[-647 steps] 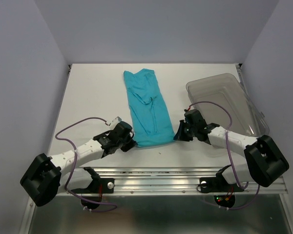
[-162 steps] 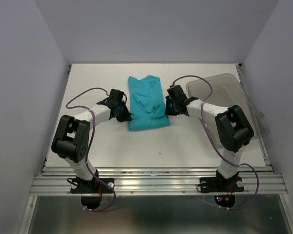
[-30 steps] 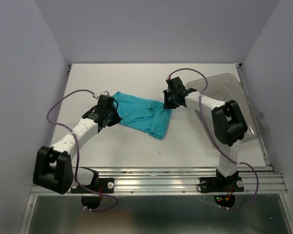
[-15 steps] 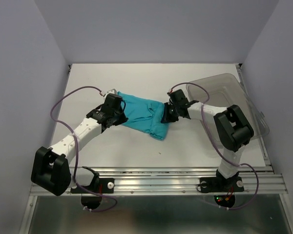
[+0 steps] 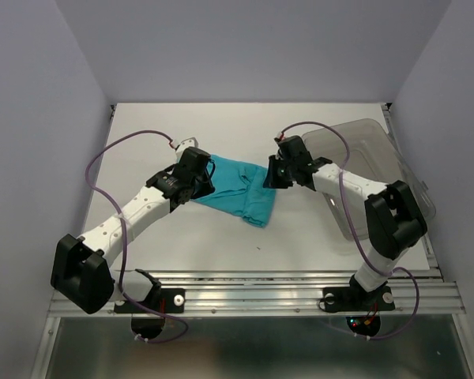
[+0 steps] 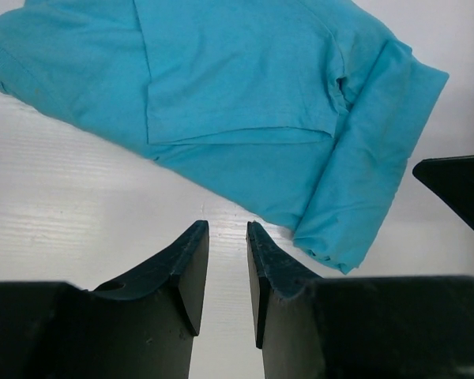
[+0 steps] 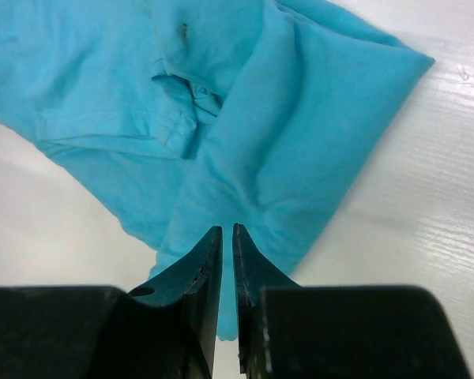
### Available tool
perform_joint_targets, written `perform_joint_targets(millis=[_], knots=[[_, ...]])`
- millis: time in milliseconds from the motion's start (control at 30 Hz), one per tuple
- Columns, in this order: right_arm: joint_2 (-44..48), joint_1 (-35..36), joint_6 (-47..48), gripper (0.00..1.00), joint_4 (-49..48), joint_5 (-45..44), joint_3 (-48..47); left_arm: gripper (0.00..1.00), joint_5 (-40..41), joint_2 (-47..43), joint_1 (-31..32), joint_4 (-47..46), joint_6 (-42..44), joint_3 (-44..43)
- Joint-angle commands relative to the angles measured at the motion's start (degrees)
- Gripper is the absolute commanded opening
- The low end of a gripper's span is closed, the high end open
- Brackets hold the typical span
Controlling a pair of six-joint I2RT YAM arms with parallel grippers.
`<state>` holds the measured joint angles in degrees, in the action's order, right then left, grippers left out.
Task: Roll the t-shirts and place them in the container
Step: Roll the T-shirt to the center of the board.
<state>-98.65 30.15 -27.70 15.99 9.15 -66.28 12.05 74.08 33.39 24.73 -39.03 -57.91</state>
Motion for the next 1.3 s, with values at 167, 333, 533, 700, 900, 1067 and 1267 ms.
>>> perform_joint_targets(millis=[167, 333, 533, 700, 900, 1067, 1267], knots=[[-5.67, 2.89, -0.77, 0.16, -3.07, -0.87, 2.82, 0.38, 3.85, -1.05, 0.10, 2.60, -0.26, -2.47], [-7.79, 4.21, -1.38, 0.16, -3.59, -0.89, 5.46, 0.38, 4.64, -1.49, 0.10, 3.30, 0.09, -2.56], [-6.91, 9.39, -5.42, 0.16, -5.26, -2.03, 8.01, 0.39, 6.49, -2.01, 0.10, 4.71, 0.44, -4.14], [-5.77, 11.42, -8.59, 0.16, -7.02, -2.03, 8.98, 0.38, 6.76, -2.28, 0.10, 5.33, 1.05, -3.97], [-4.01, 14.76, -9.12, 0.16, -6.32, -0.27, 6.96, 0.38, 6.49, -2.28, 0.54, 4.10, 2.72, -1.95], [1.26, 14.76, -7.02, 0.22, -3.69, -3.95, 4.68, 0.38, 7.81, -1.75, 3.35, 2.43, 4.65, -1.42], [11.96, 4.17, -4.91, 0.51, 0.18, -7.92, 5.54, 0.43, 12.02, -2.54, 10.11, -0.74, 8.70, 0.43]])
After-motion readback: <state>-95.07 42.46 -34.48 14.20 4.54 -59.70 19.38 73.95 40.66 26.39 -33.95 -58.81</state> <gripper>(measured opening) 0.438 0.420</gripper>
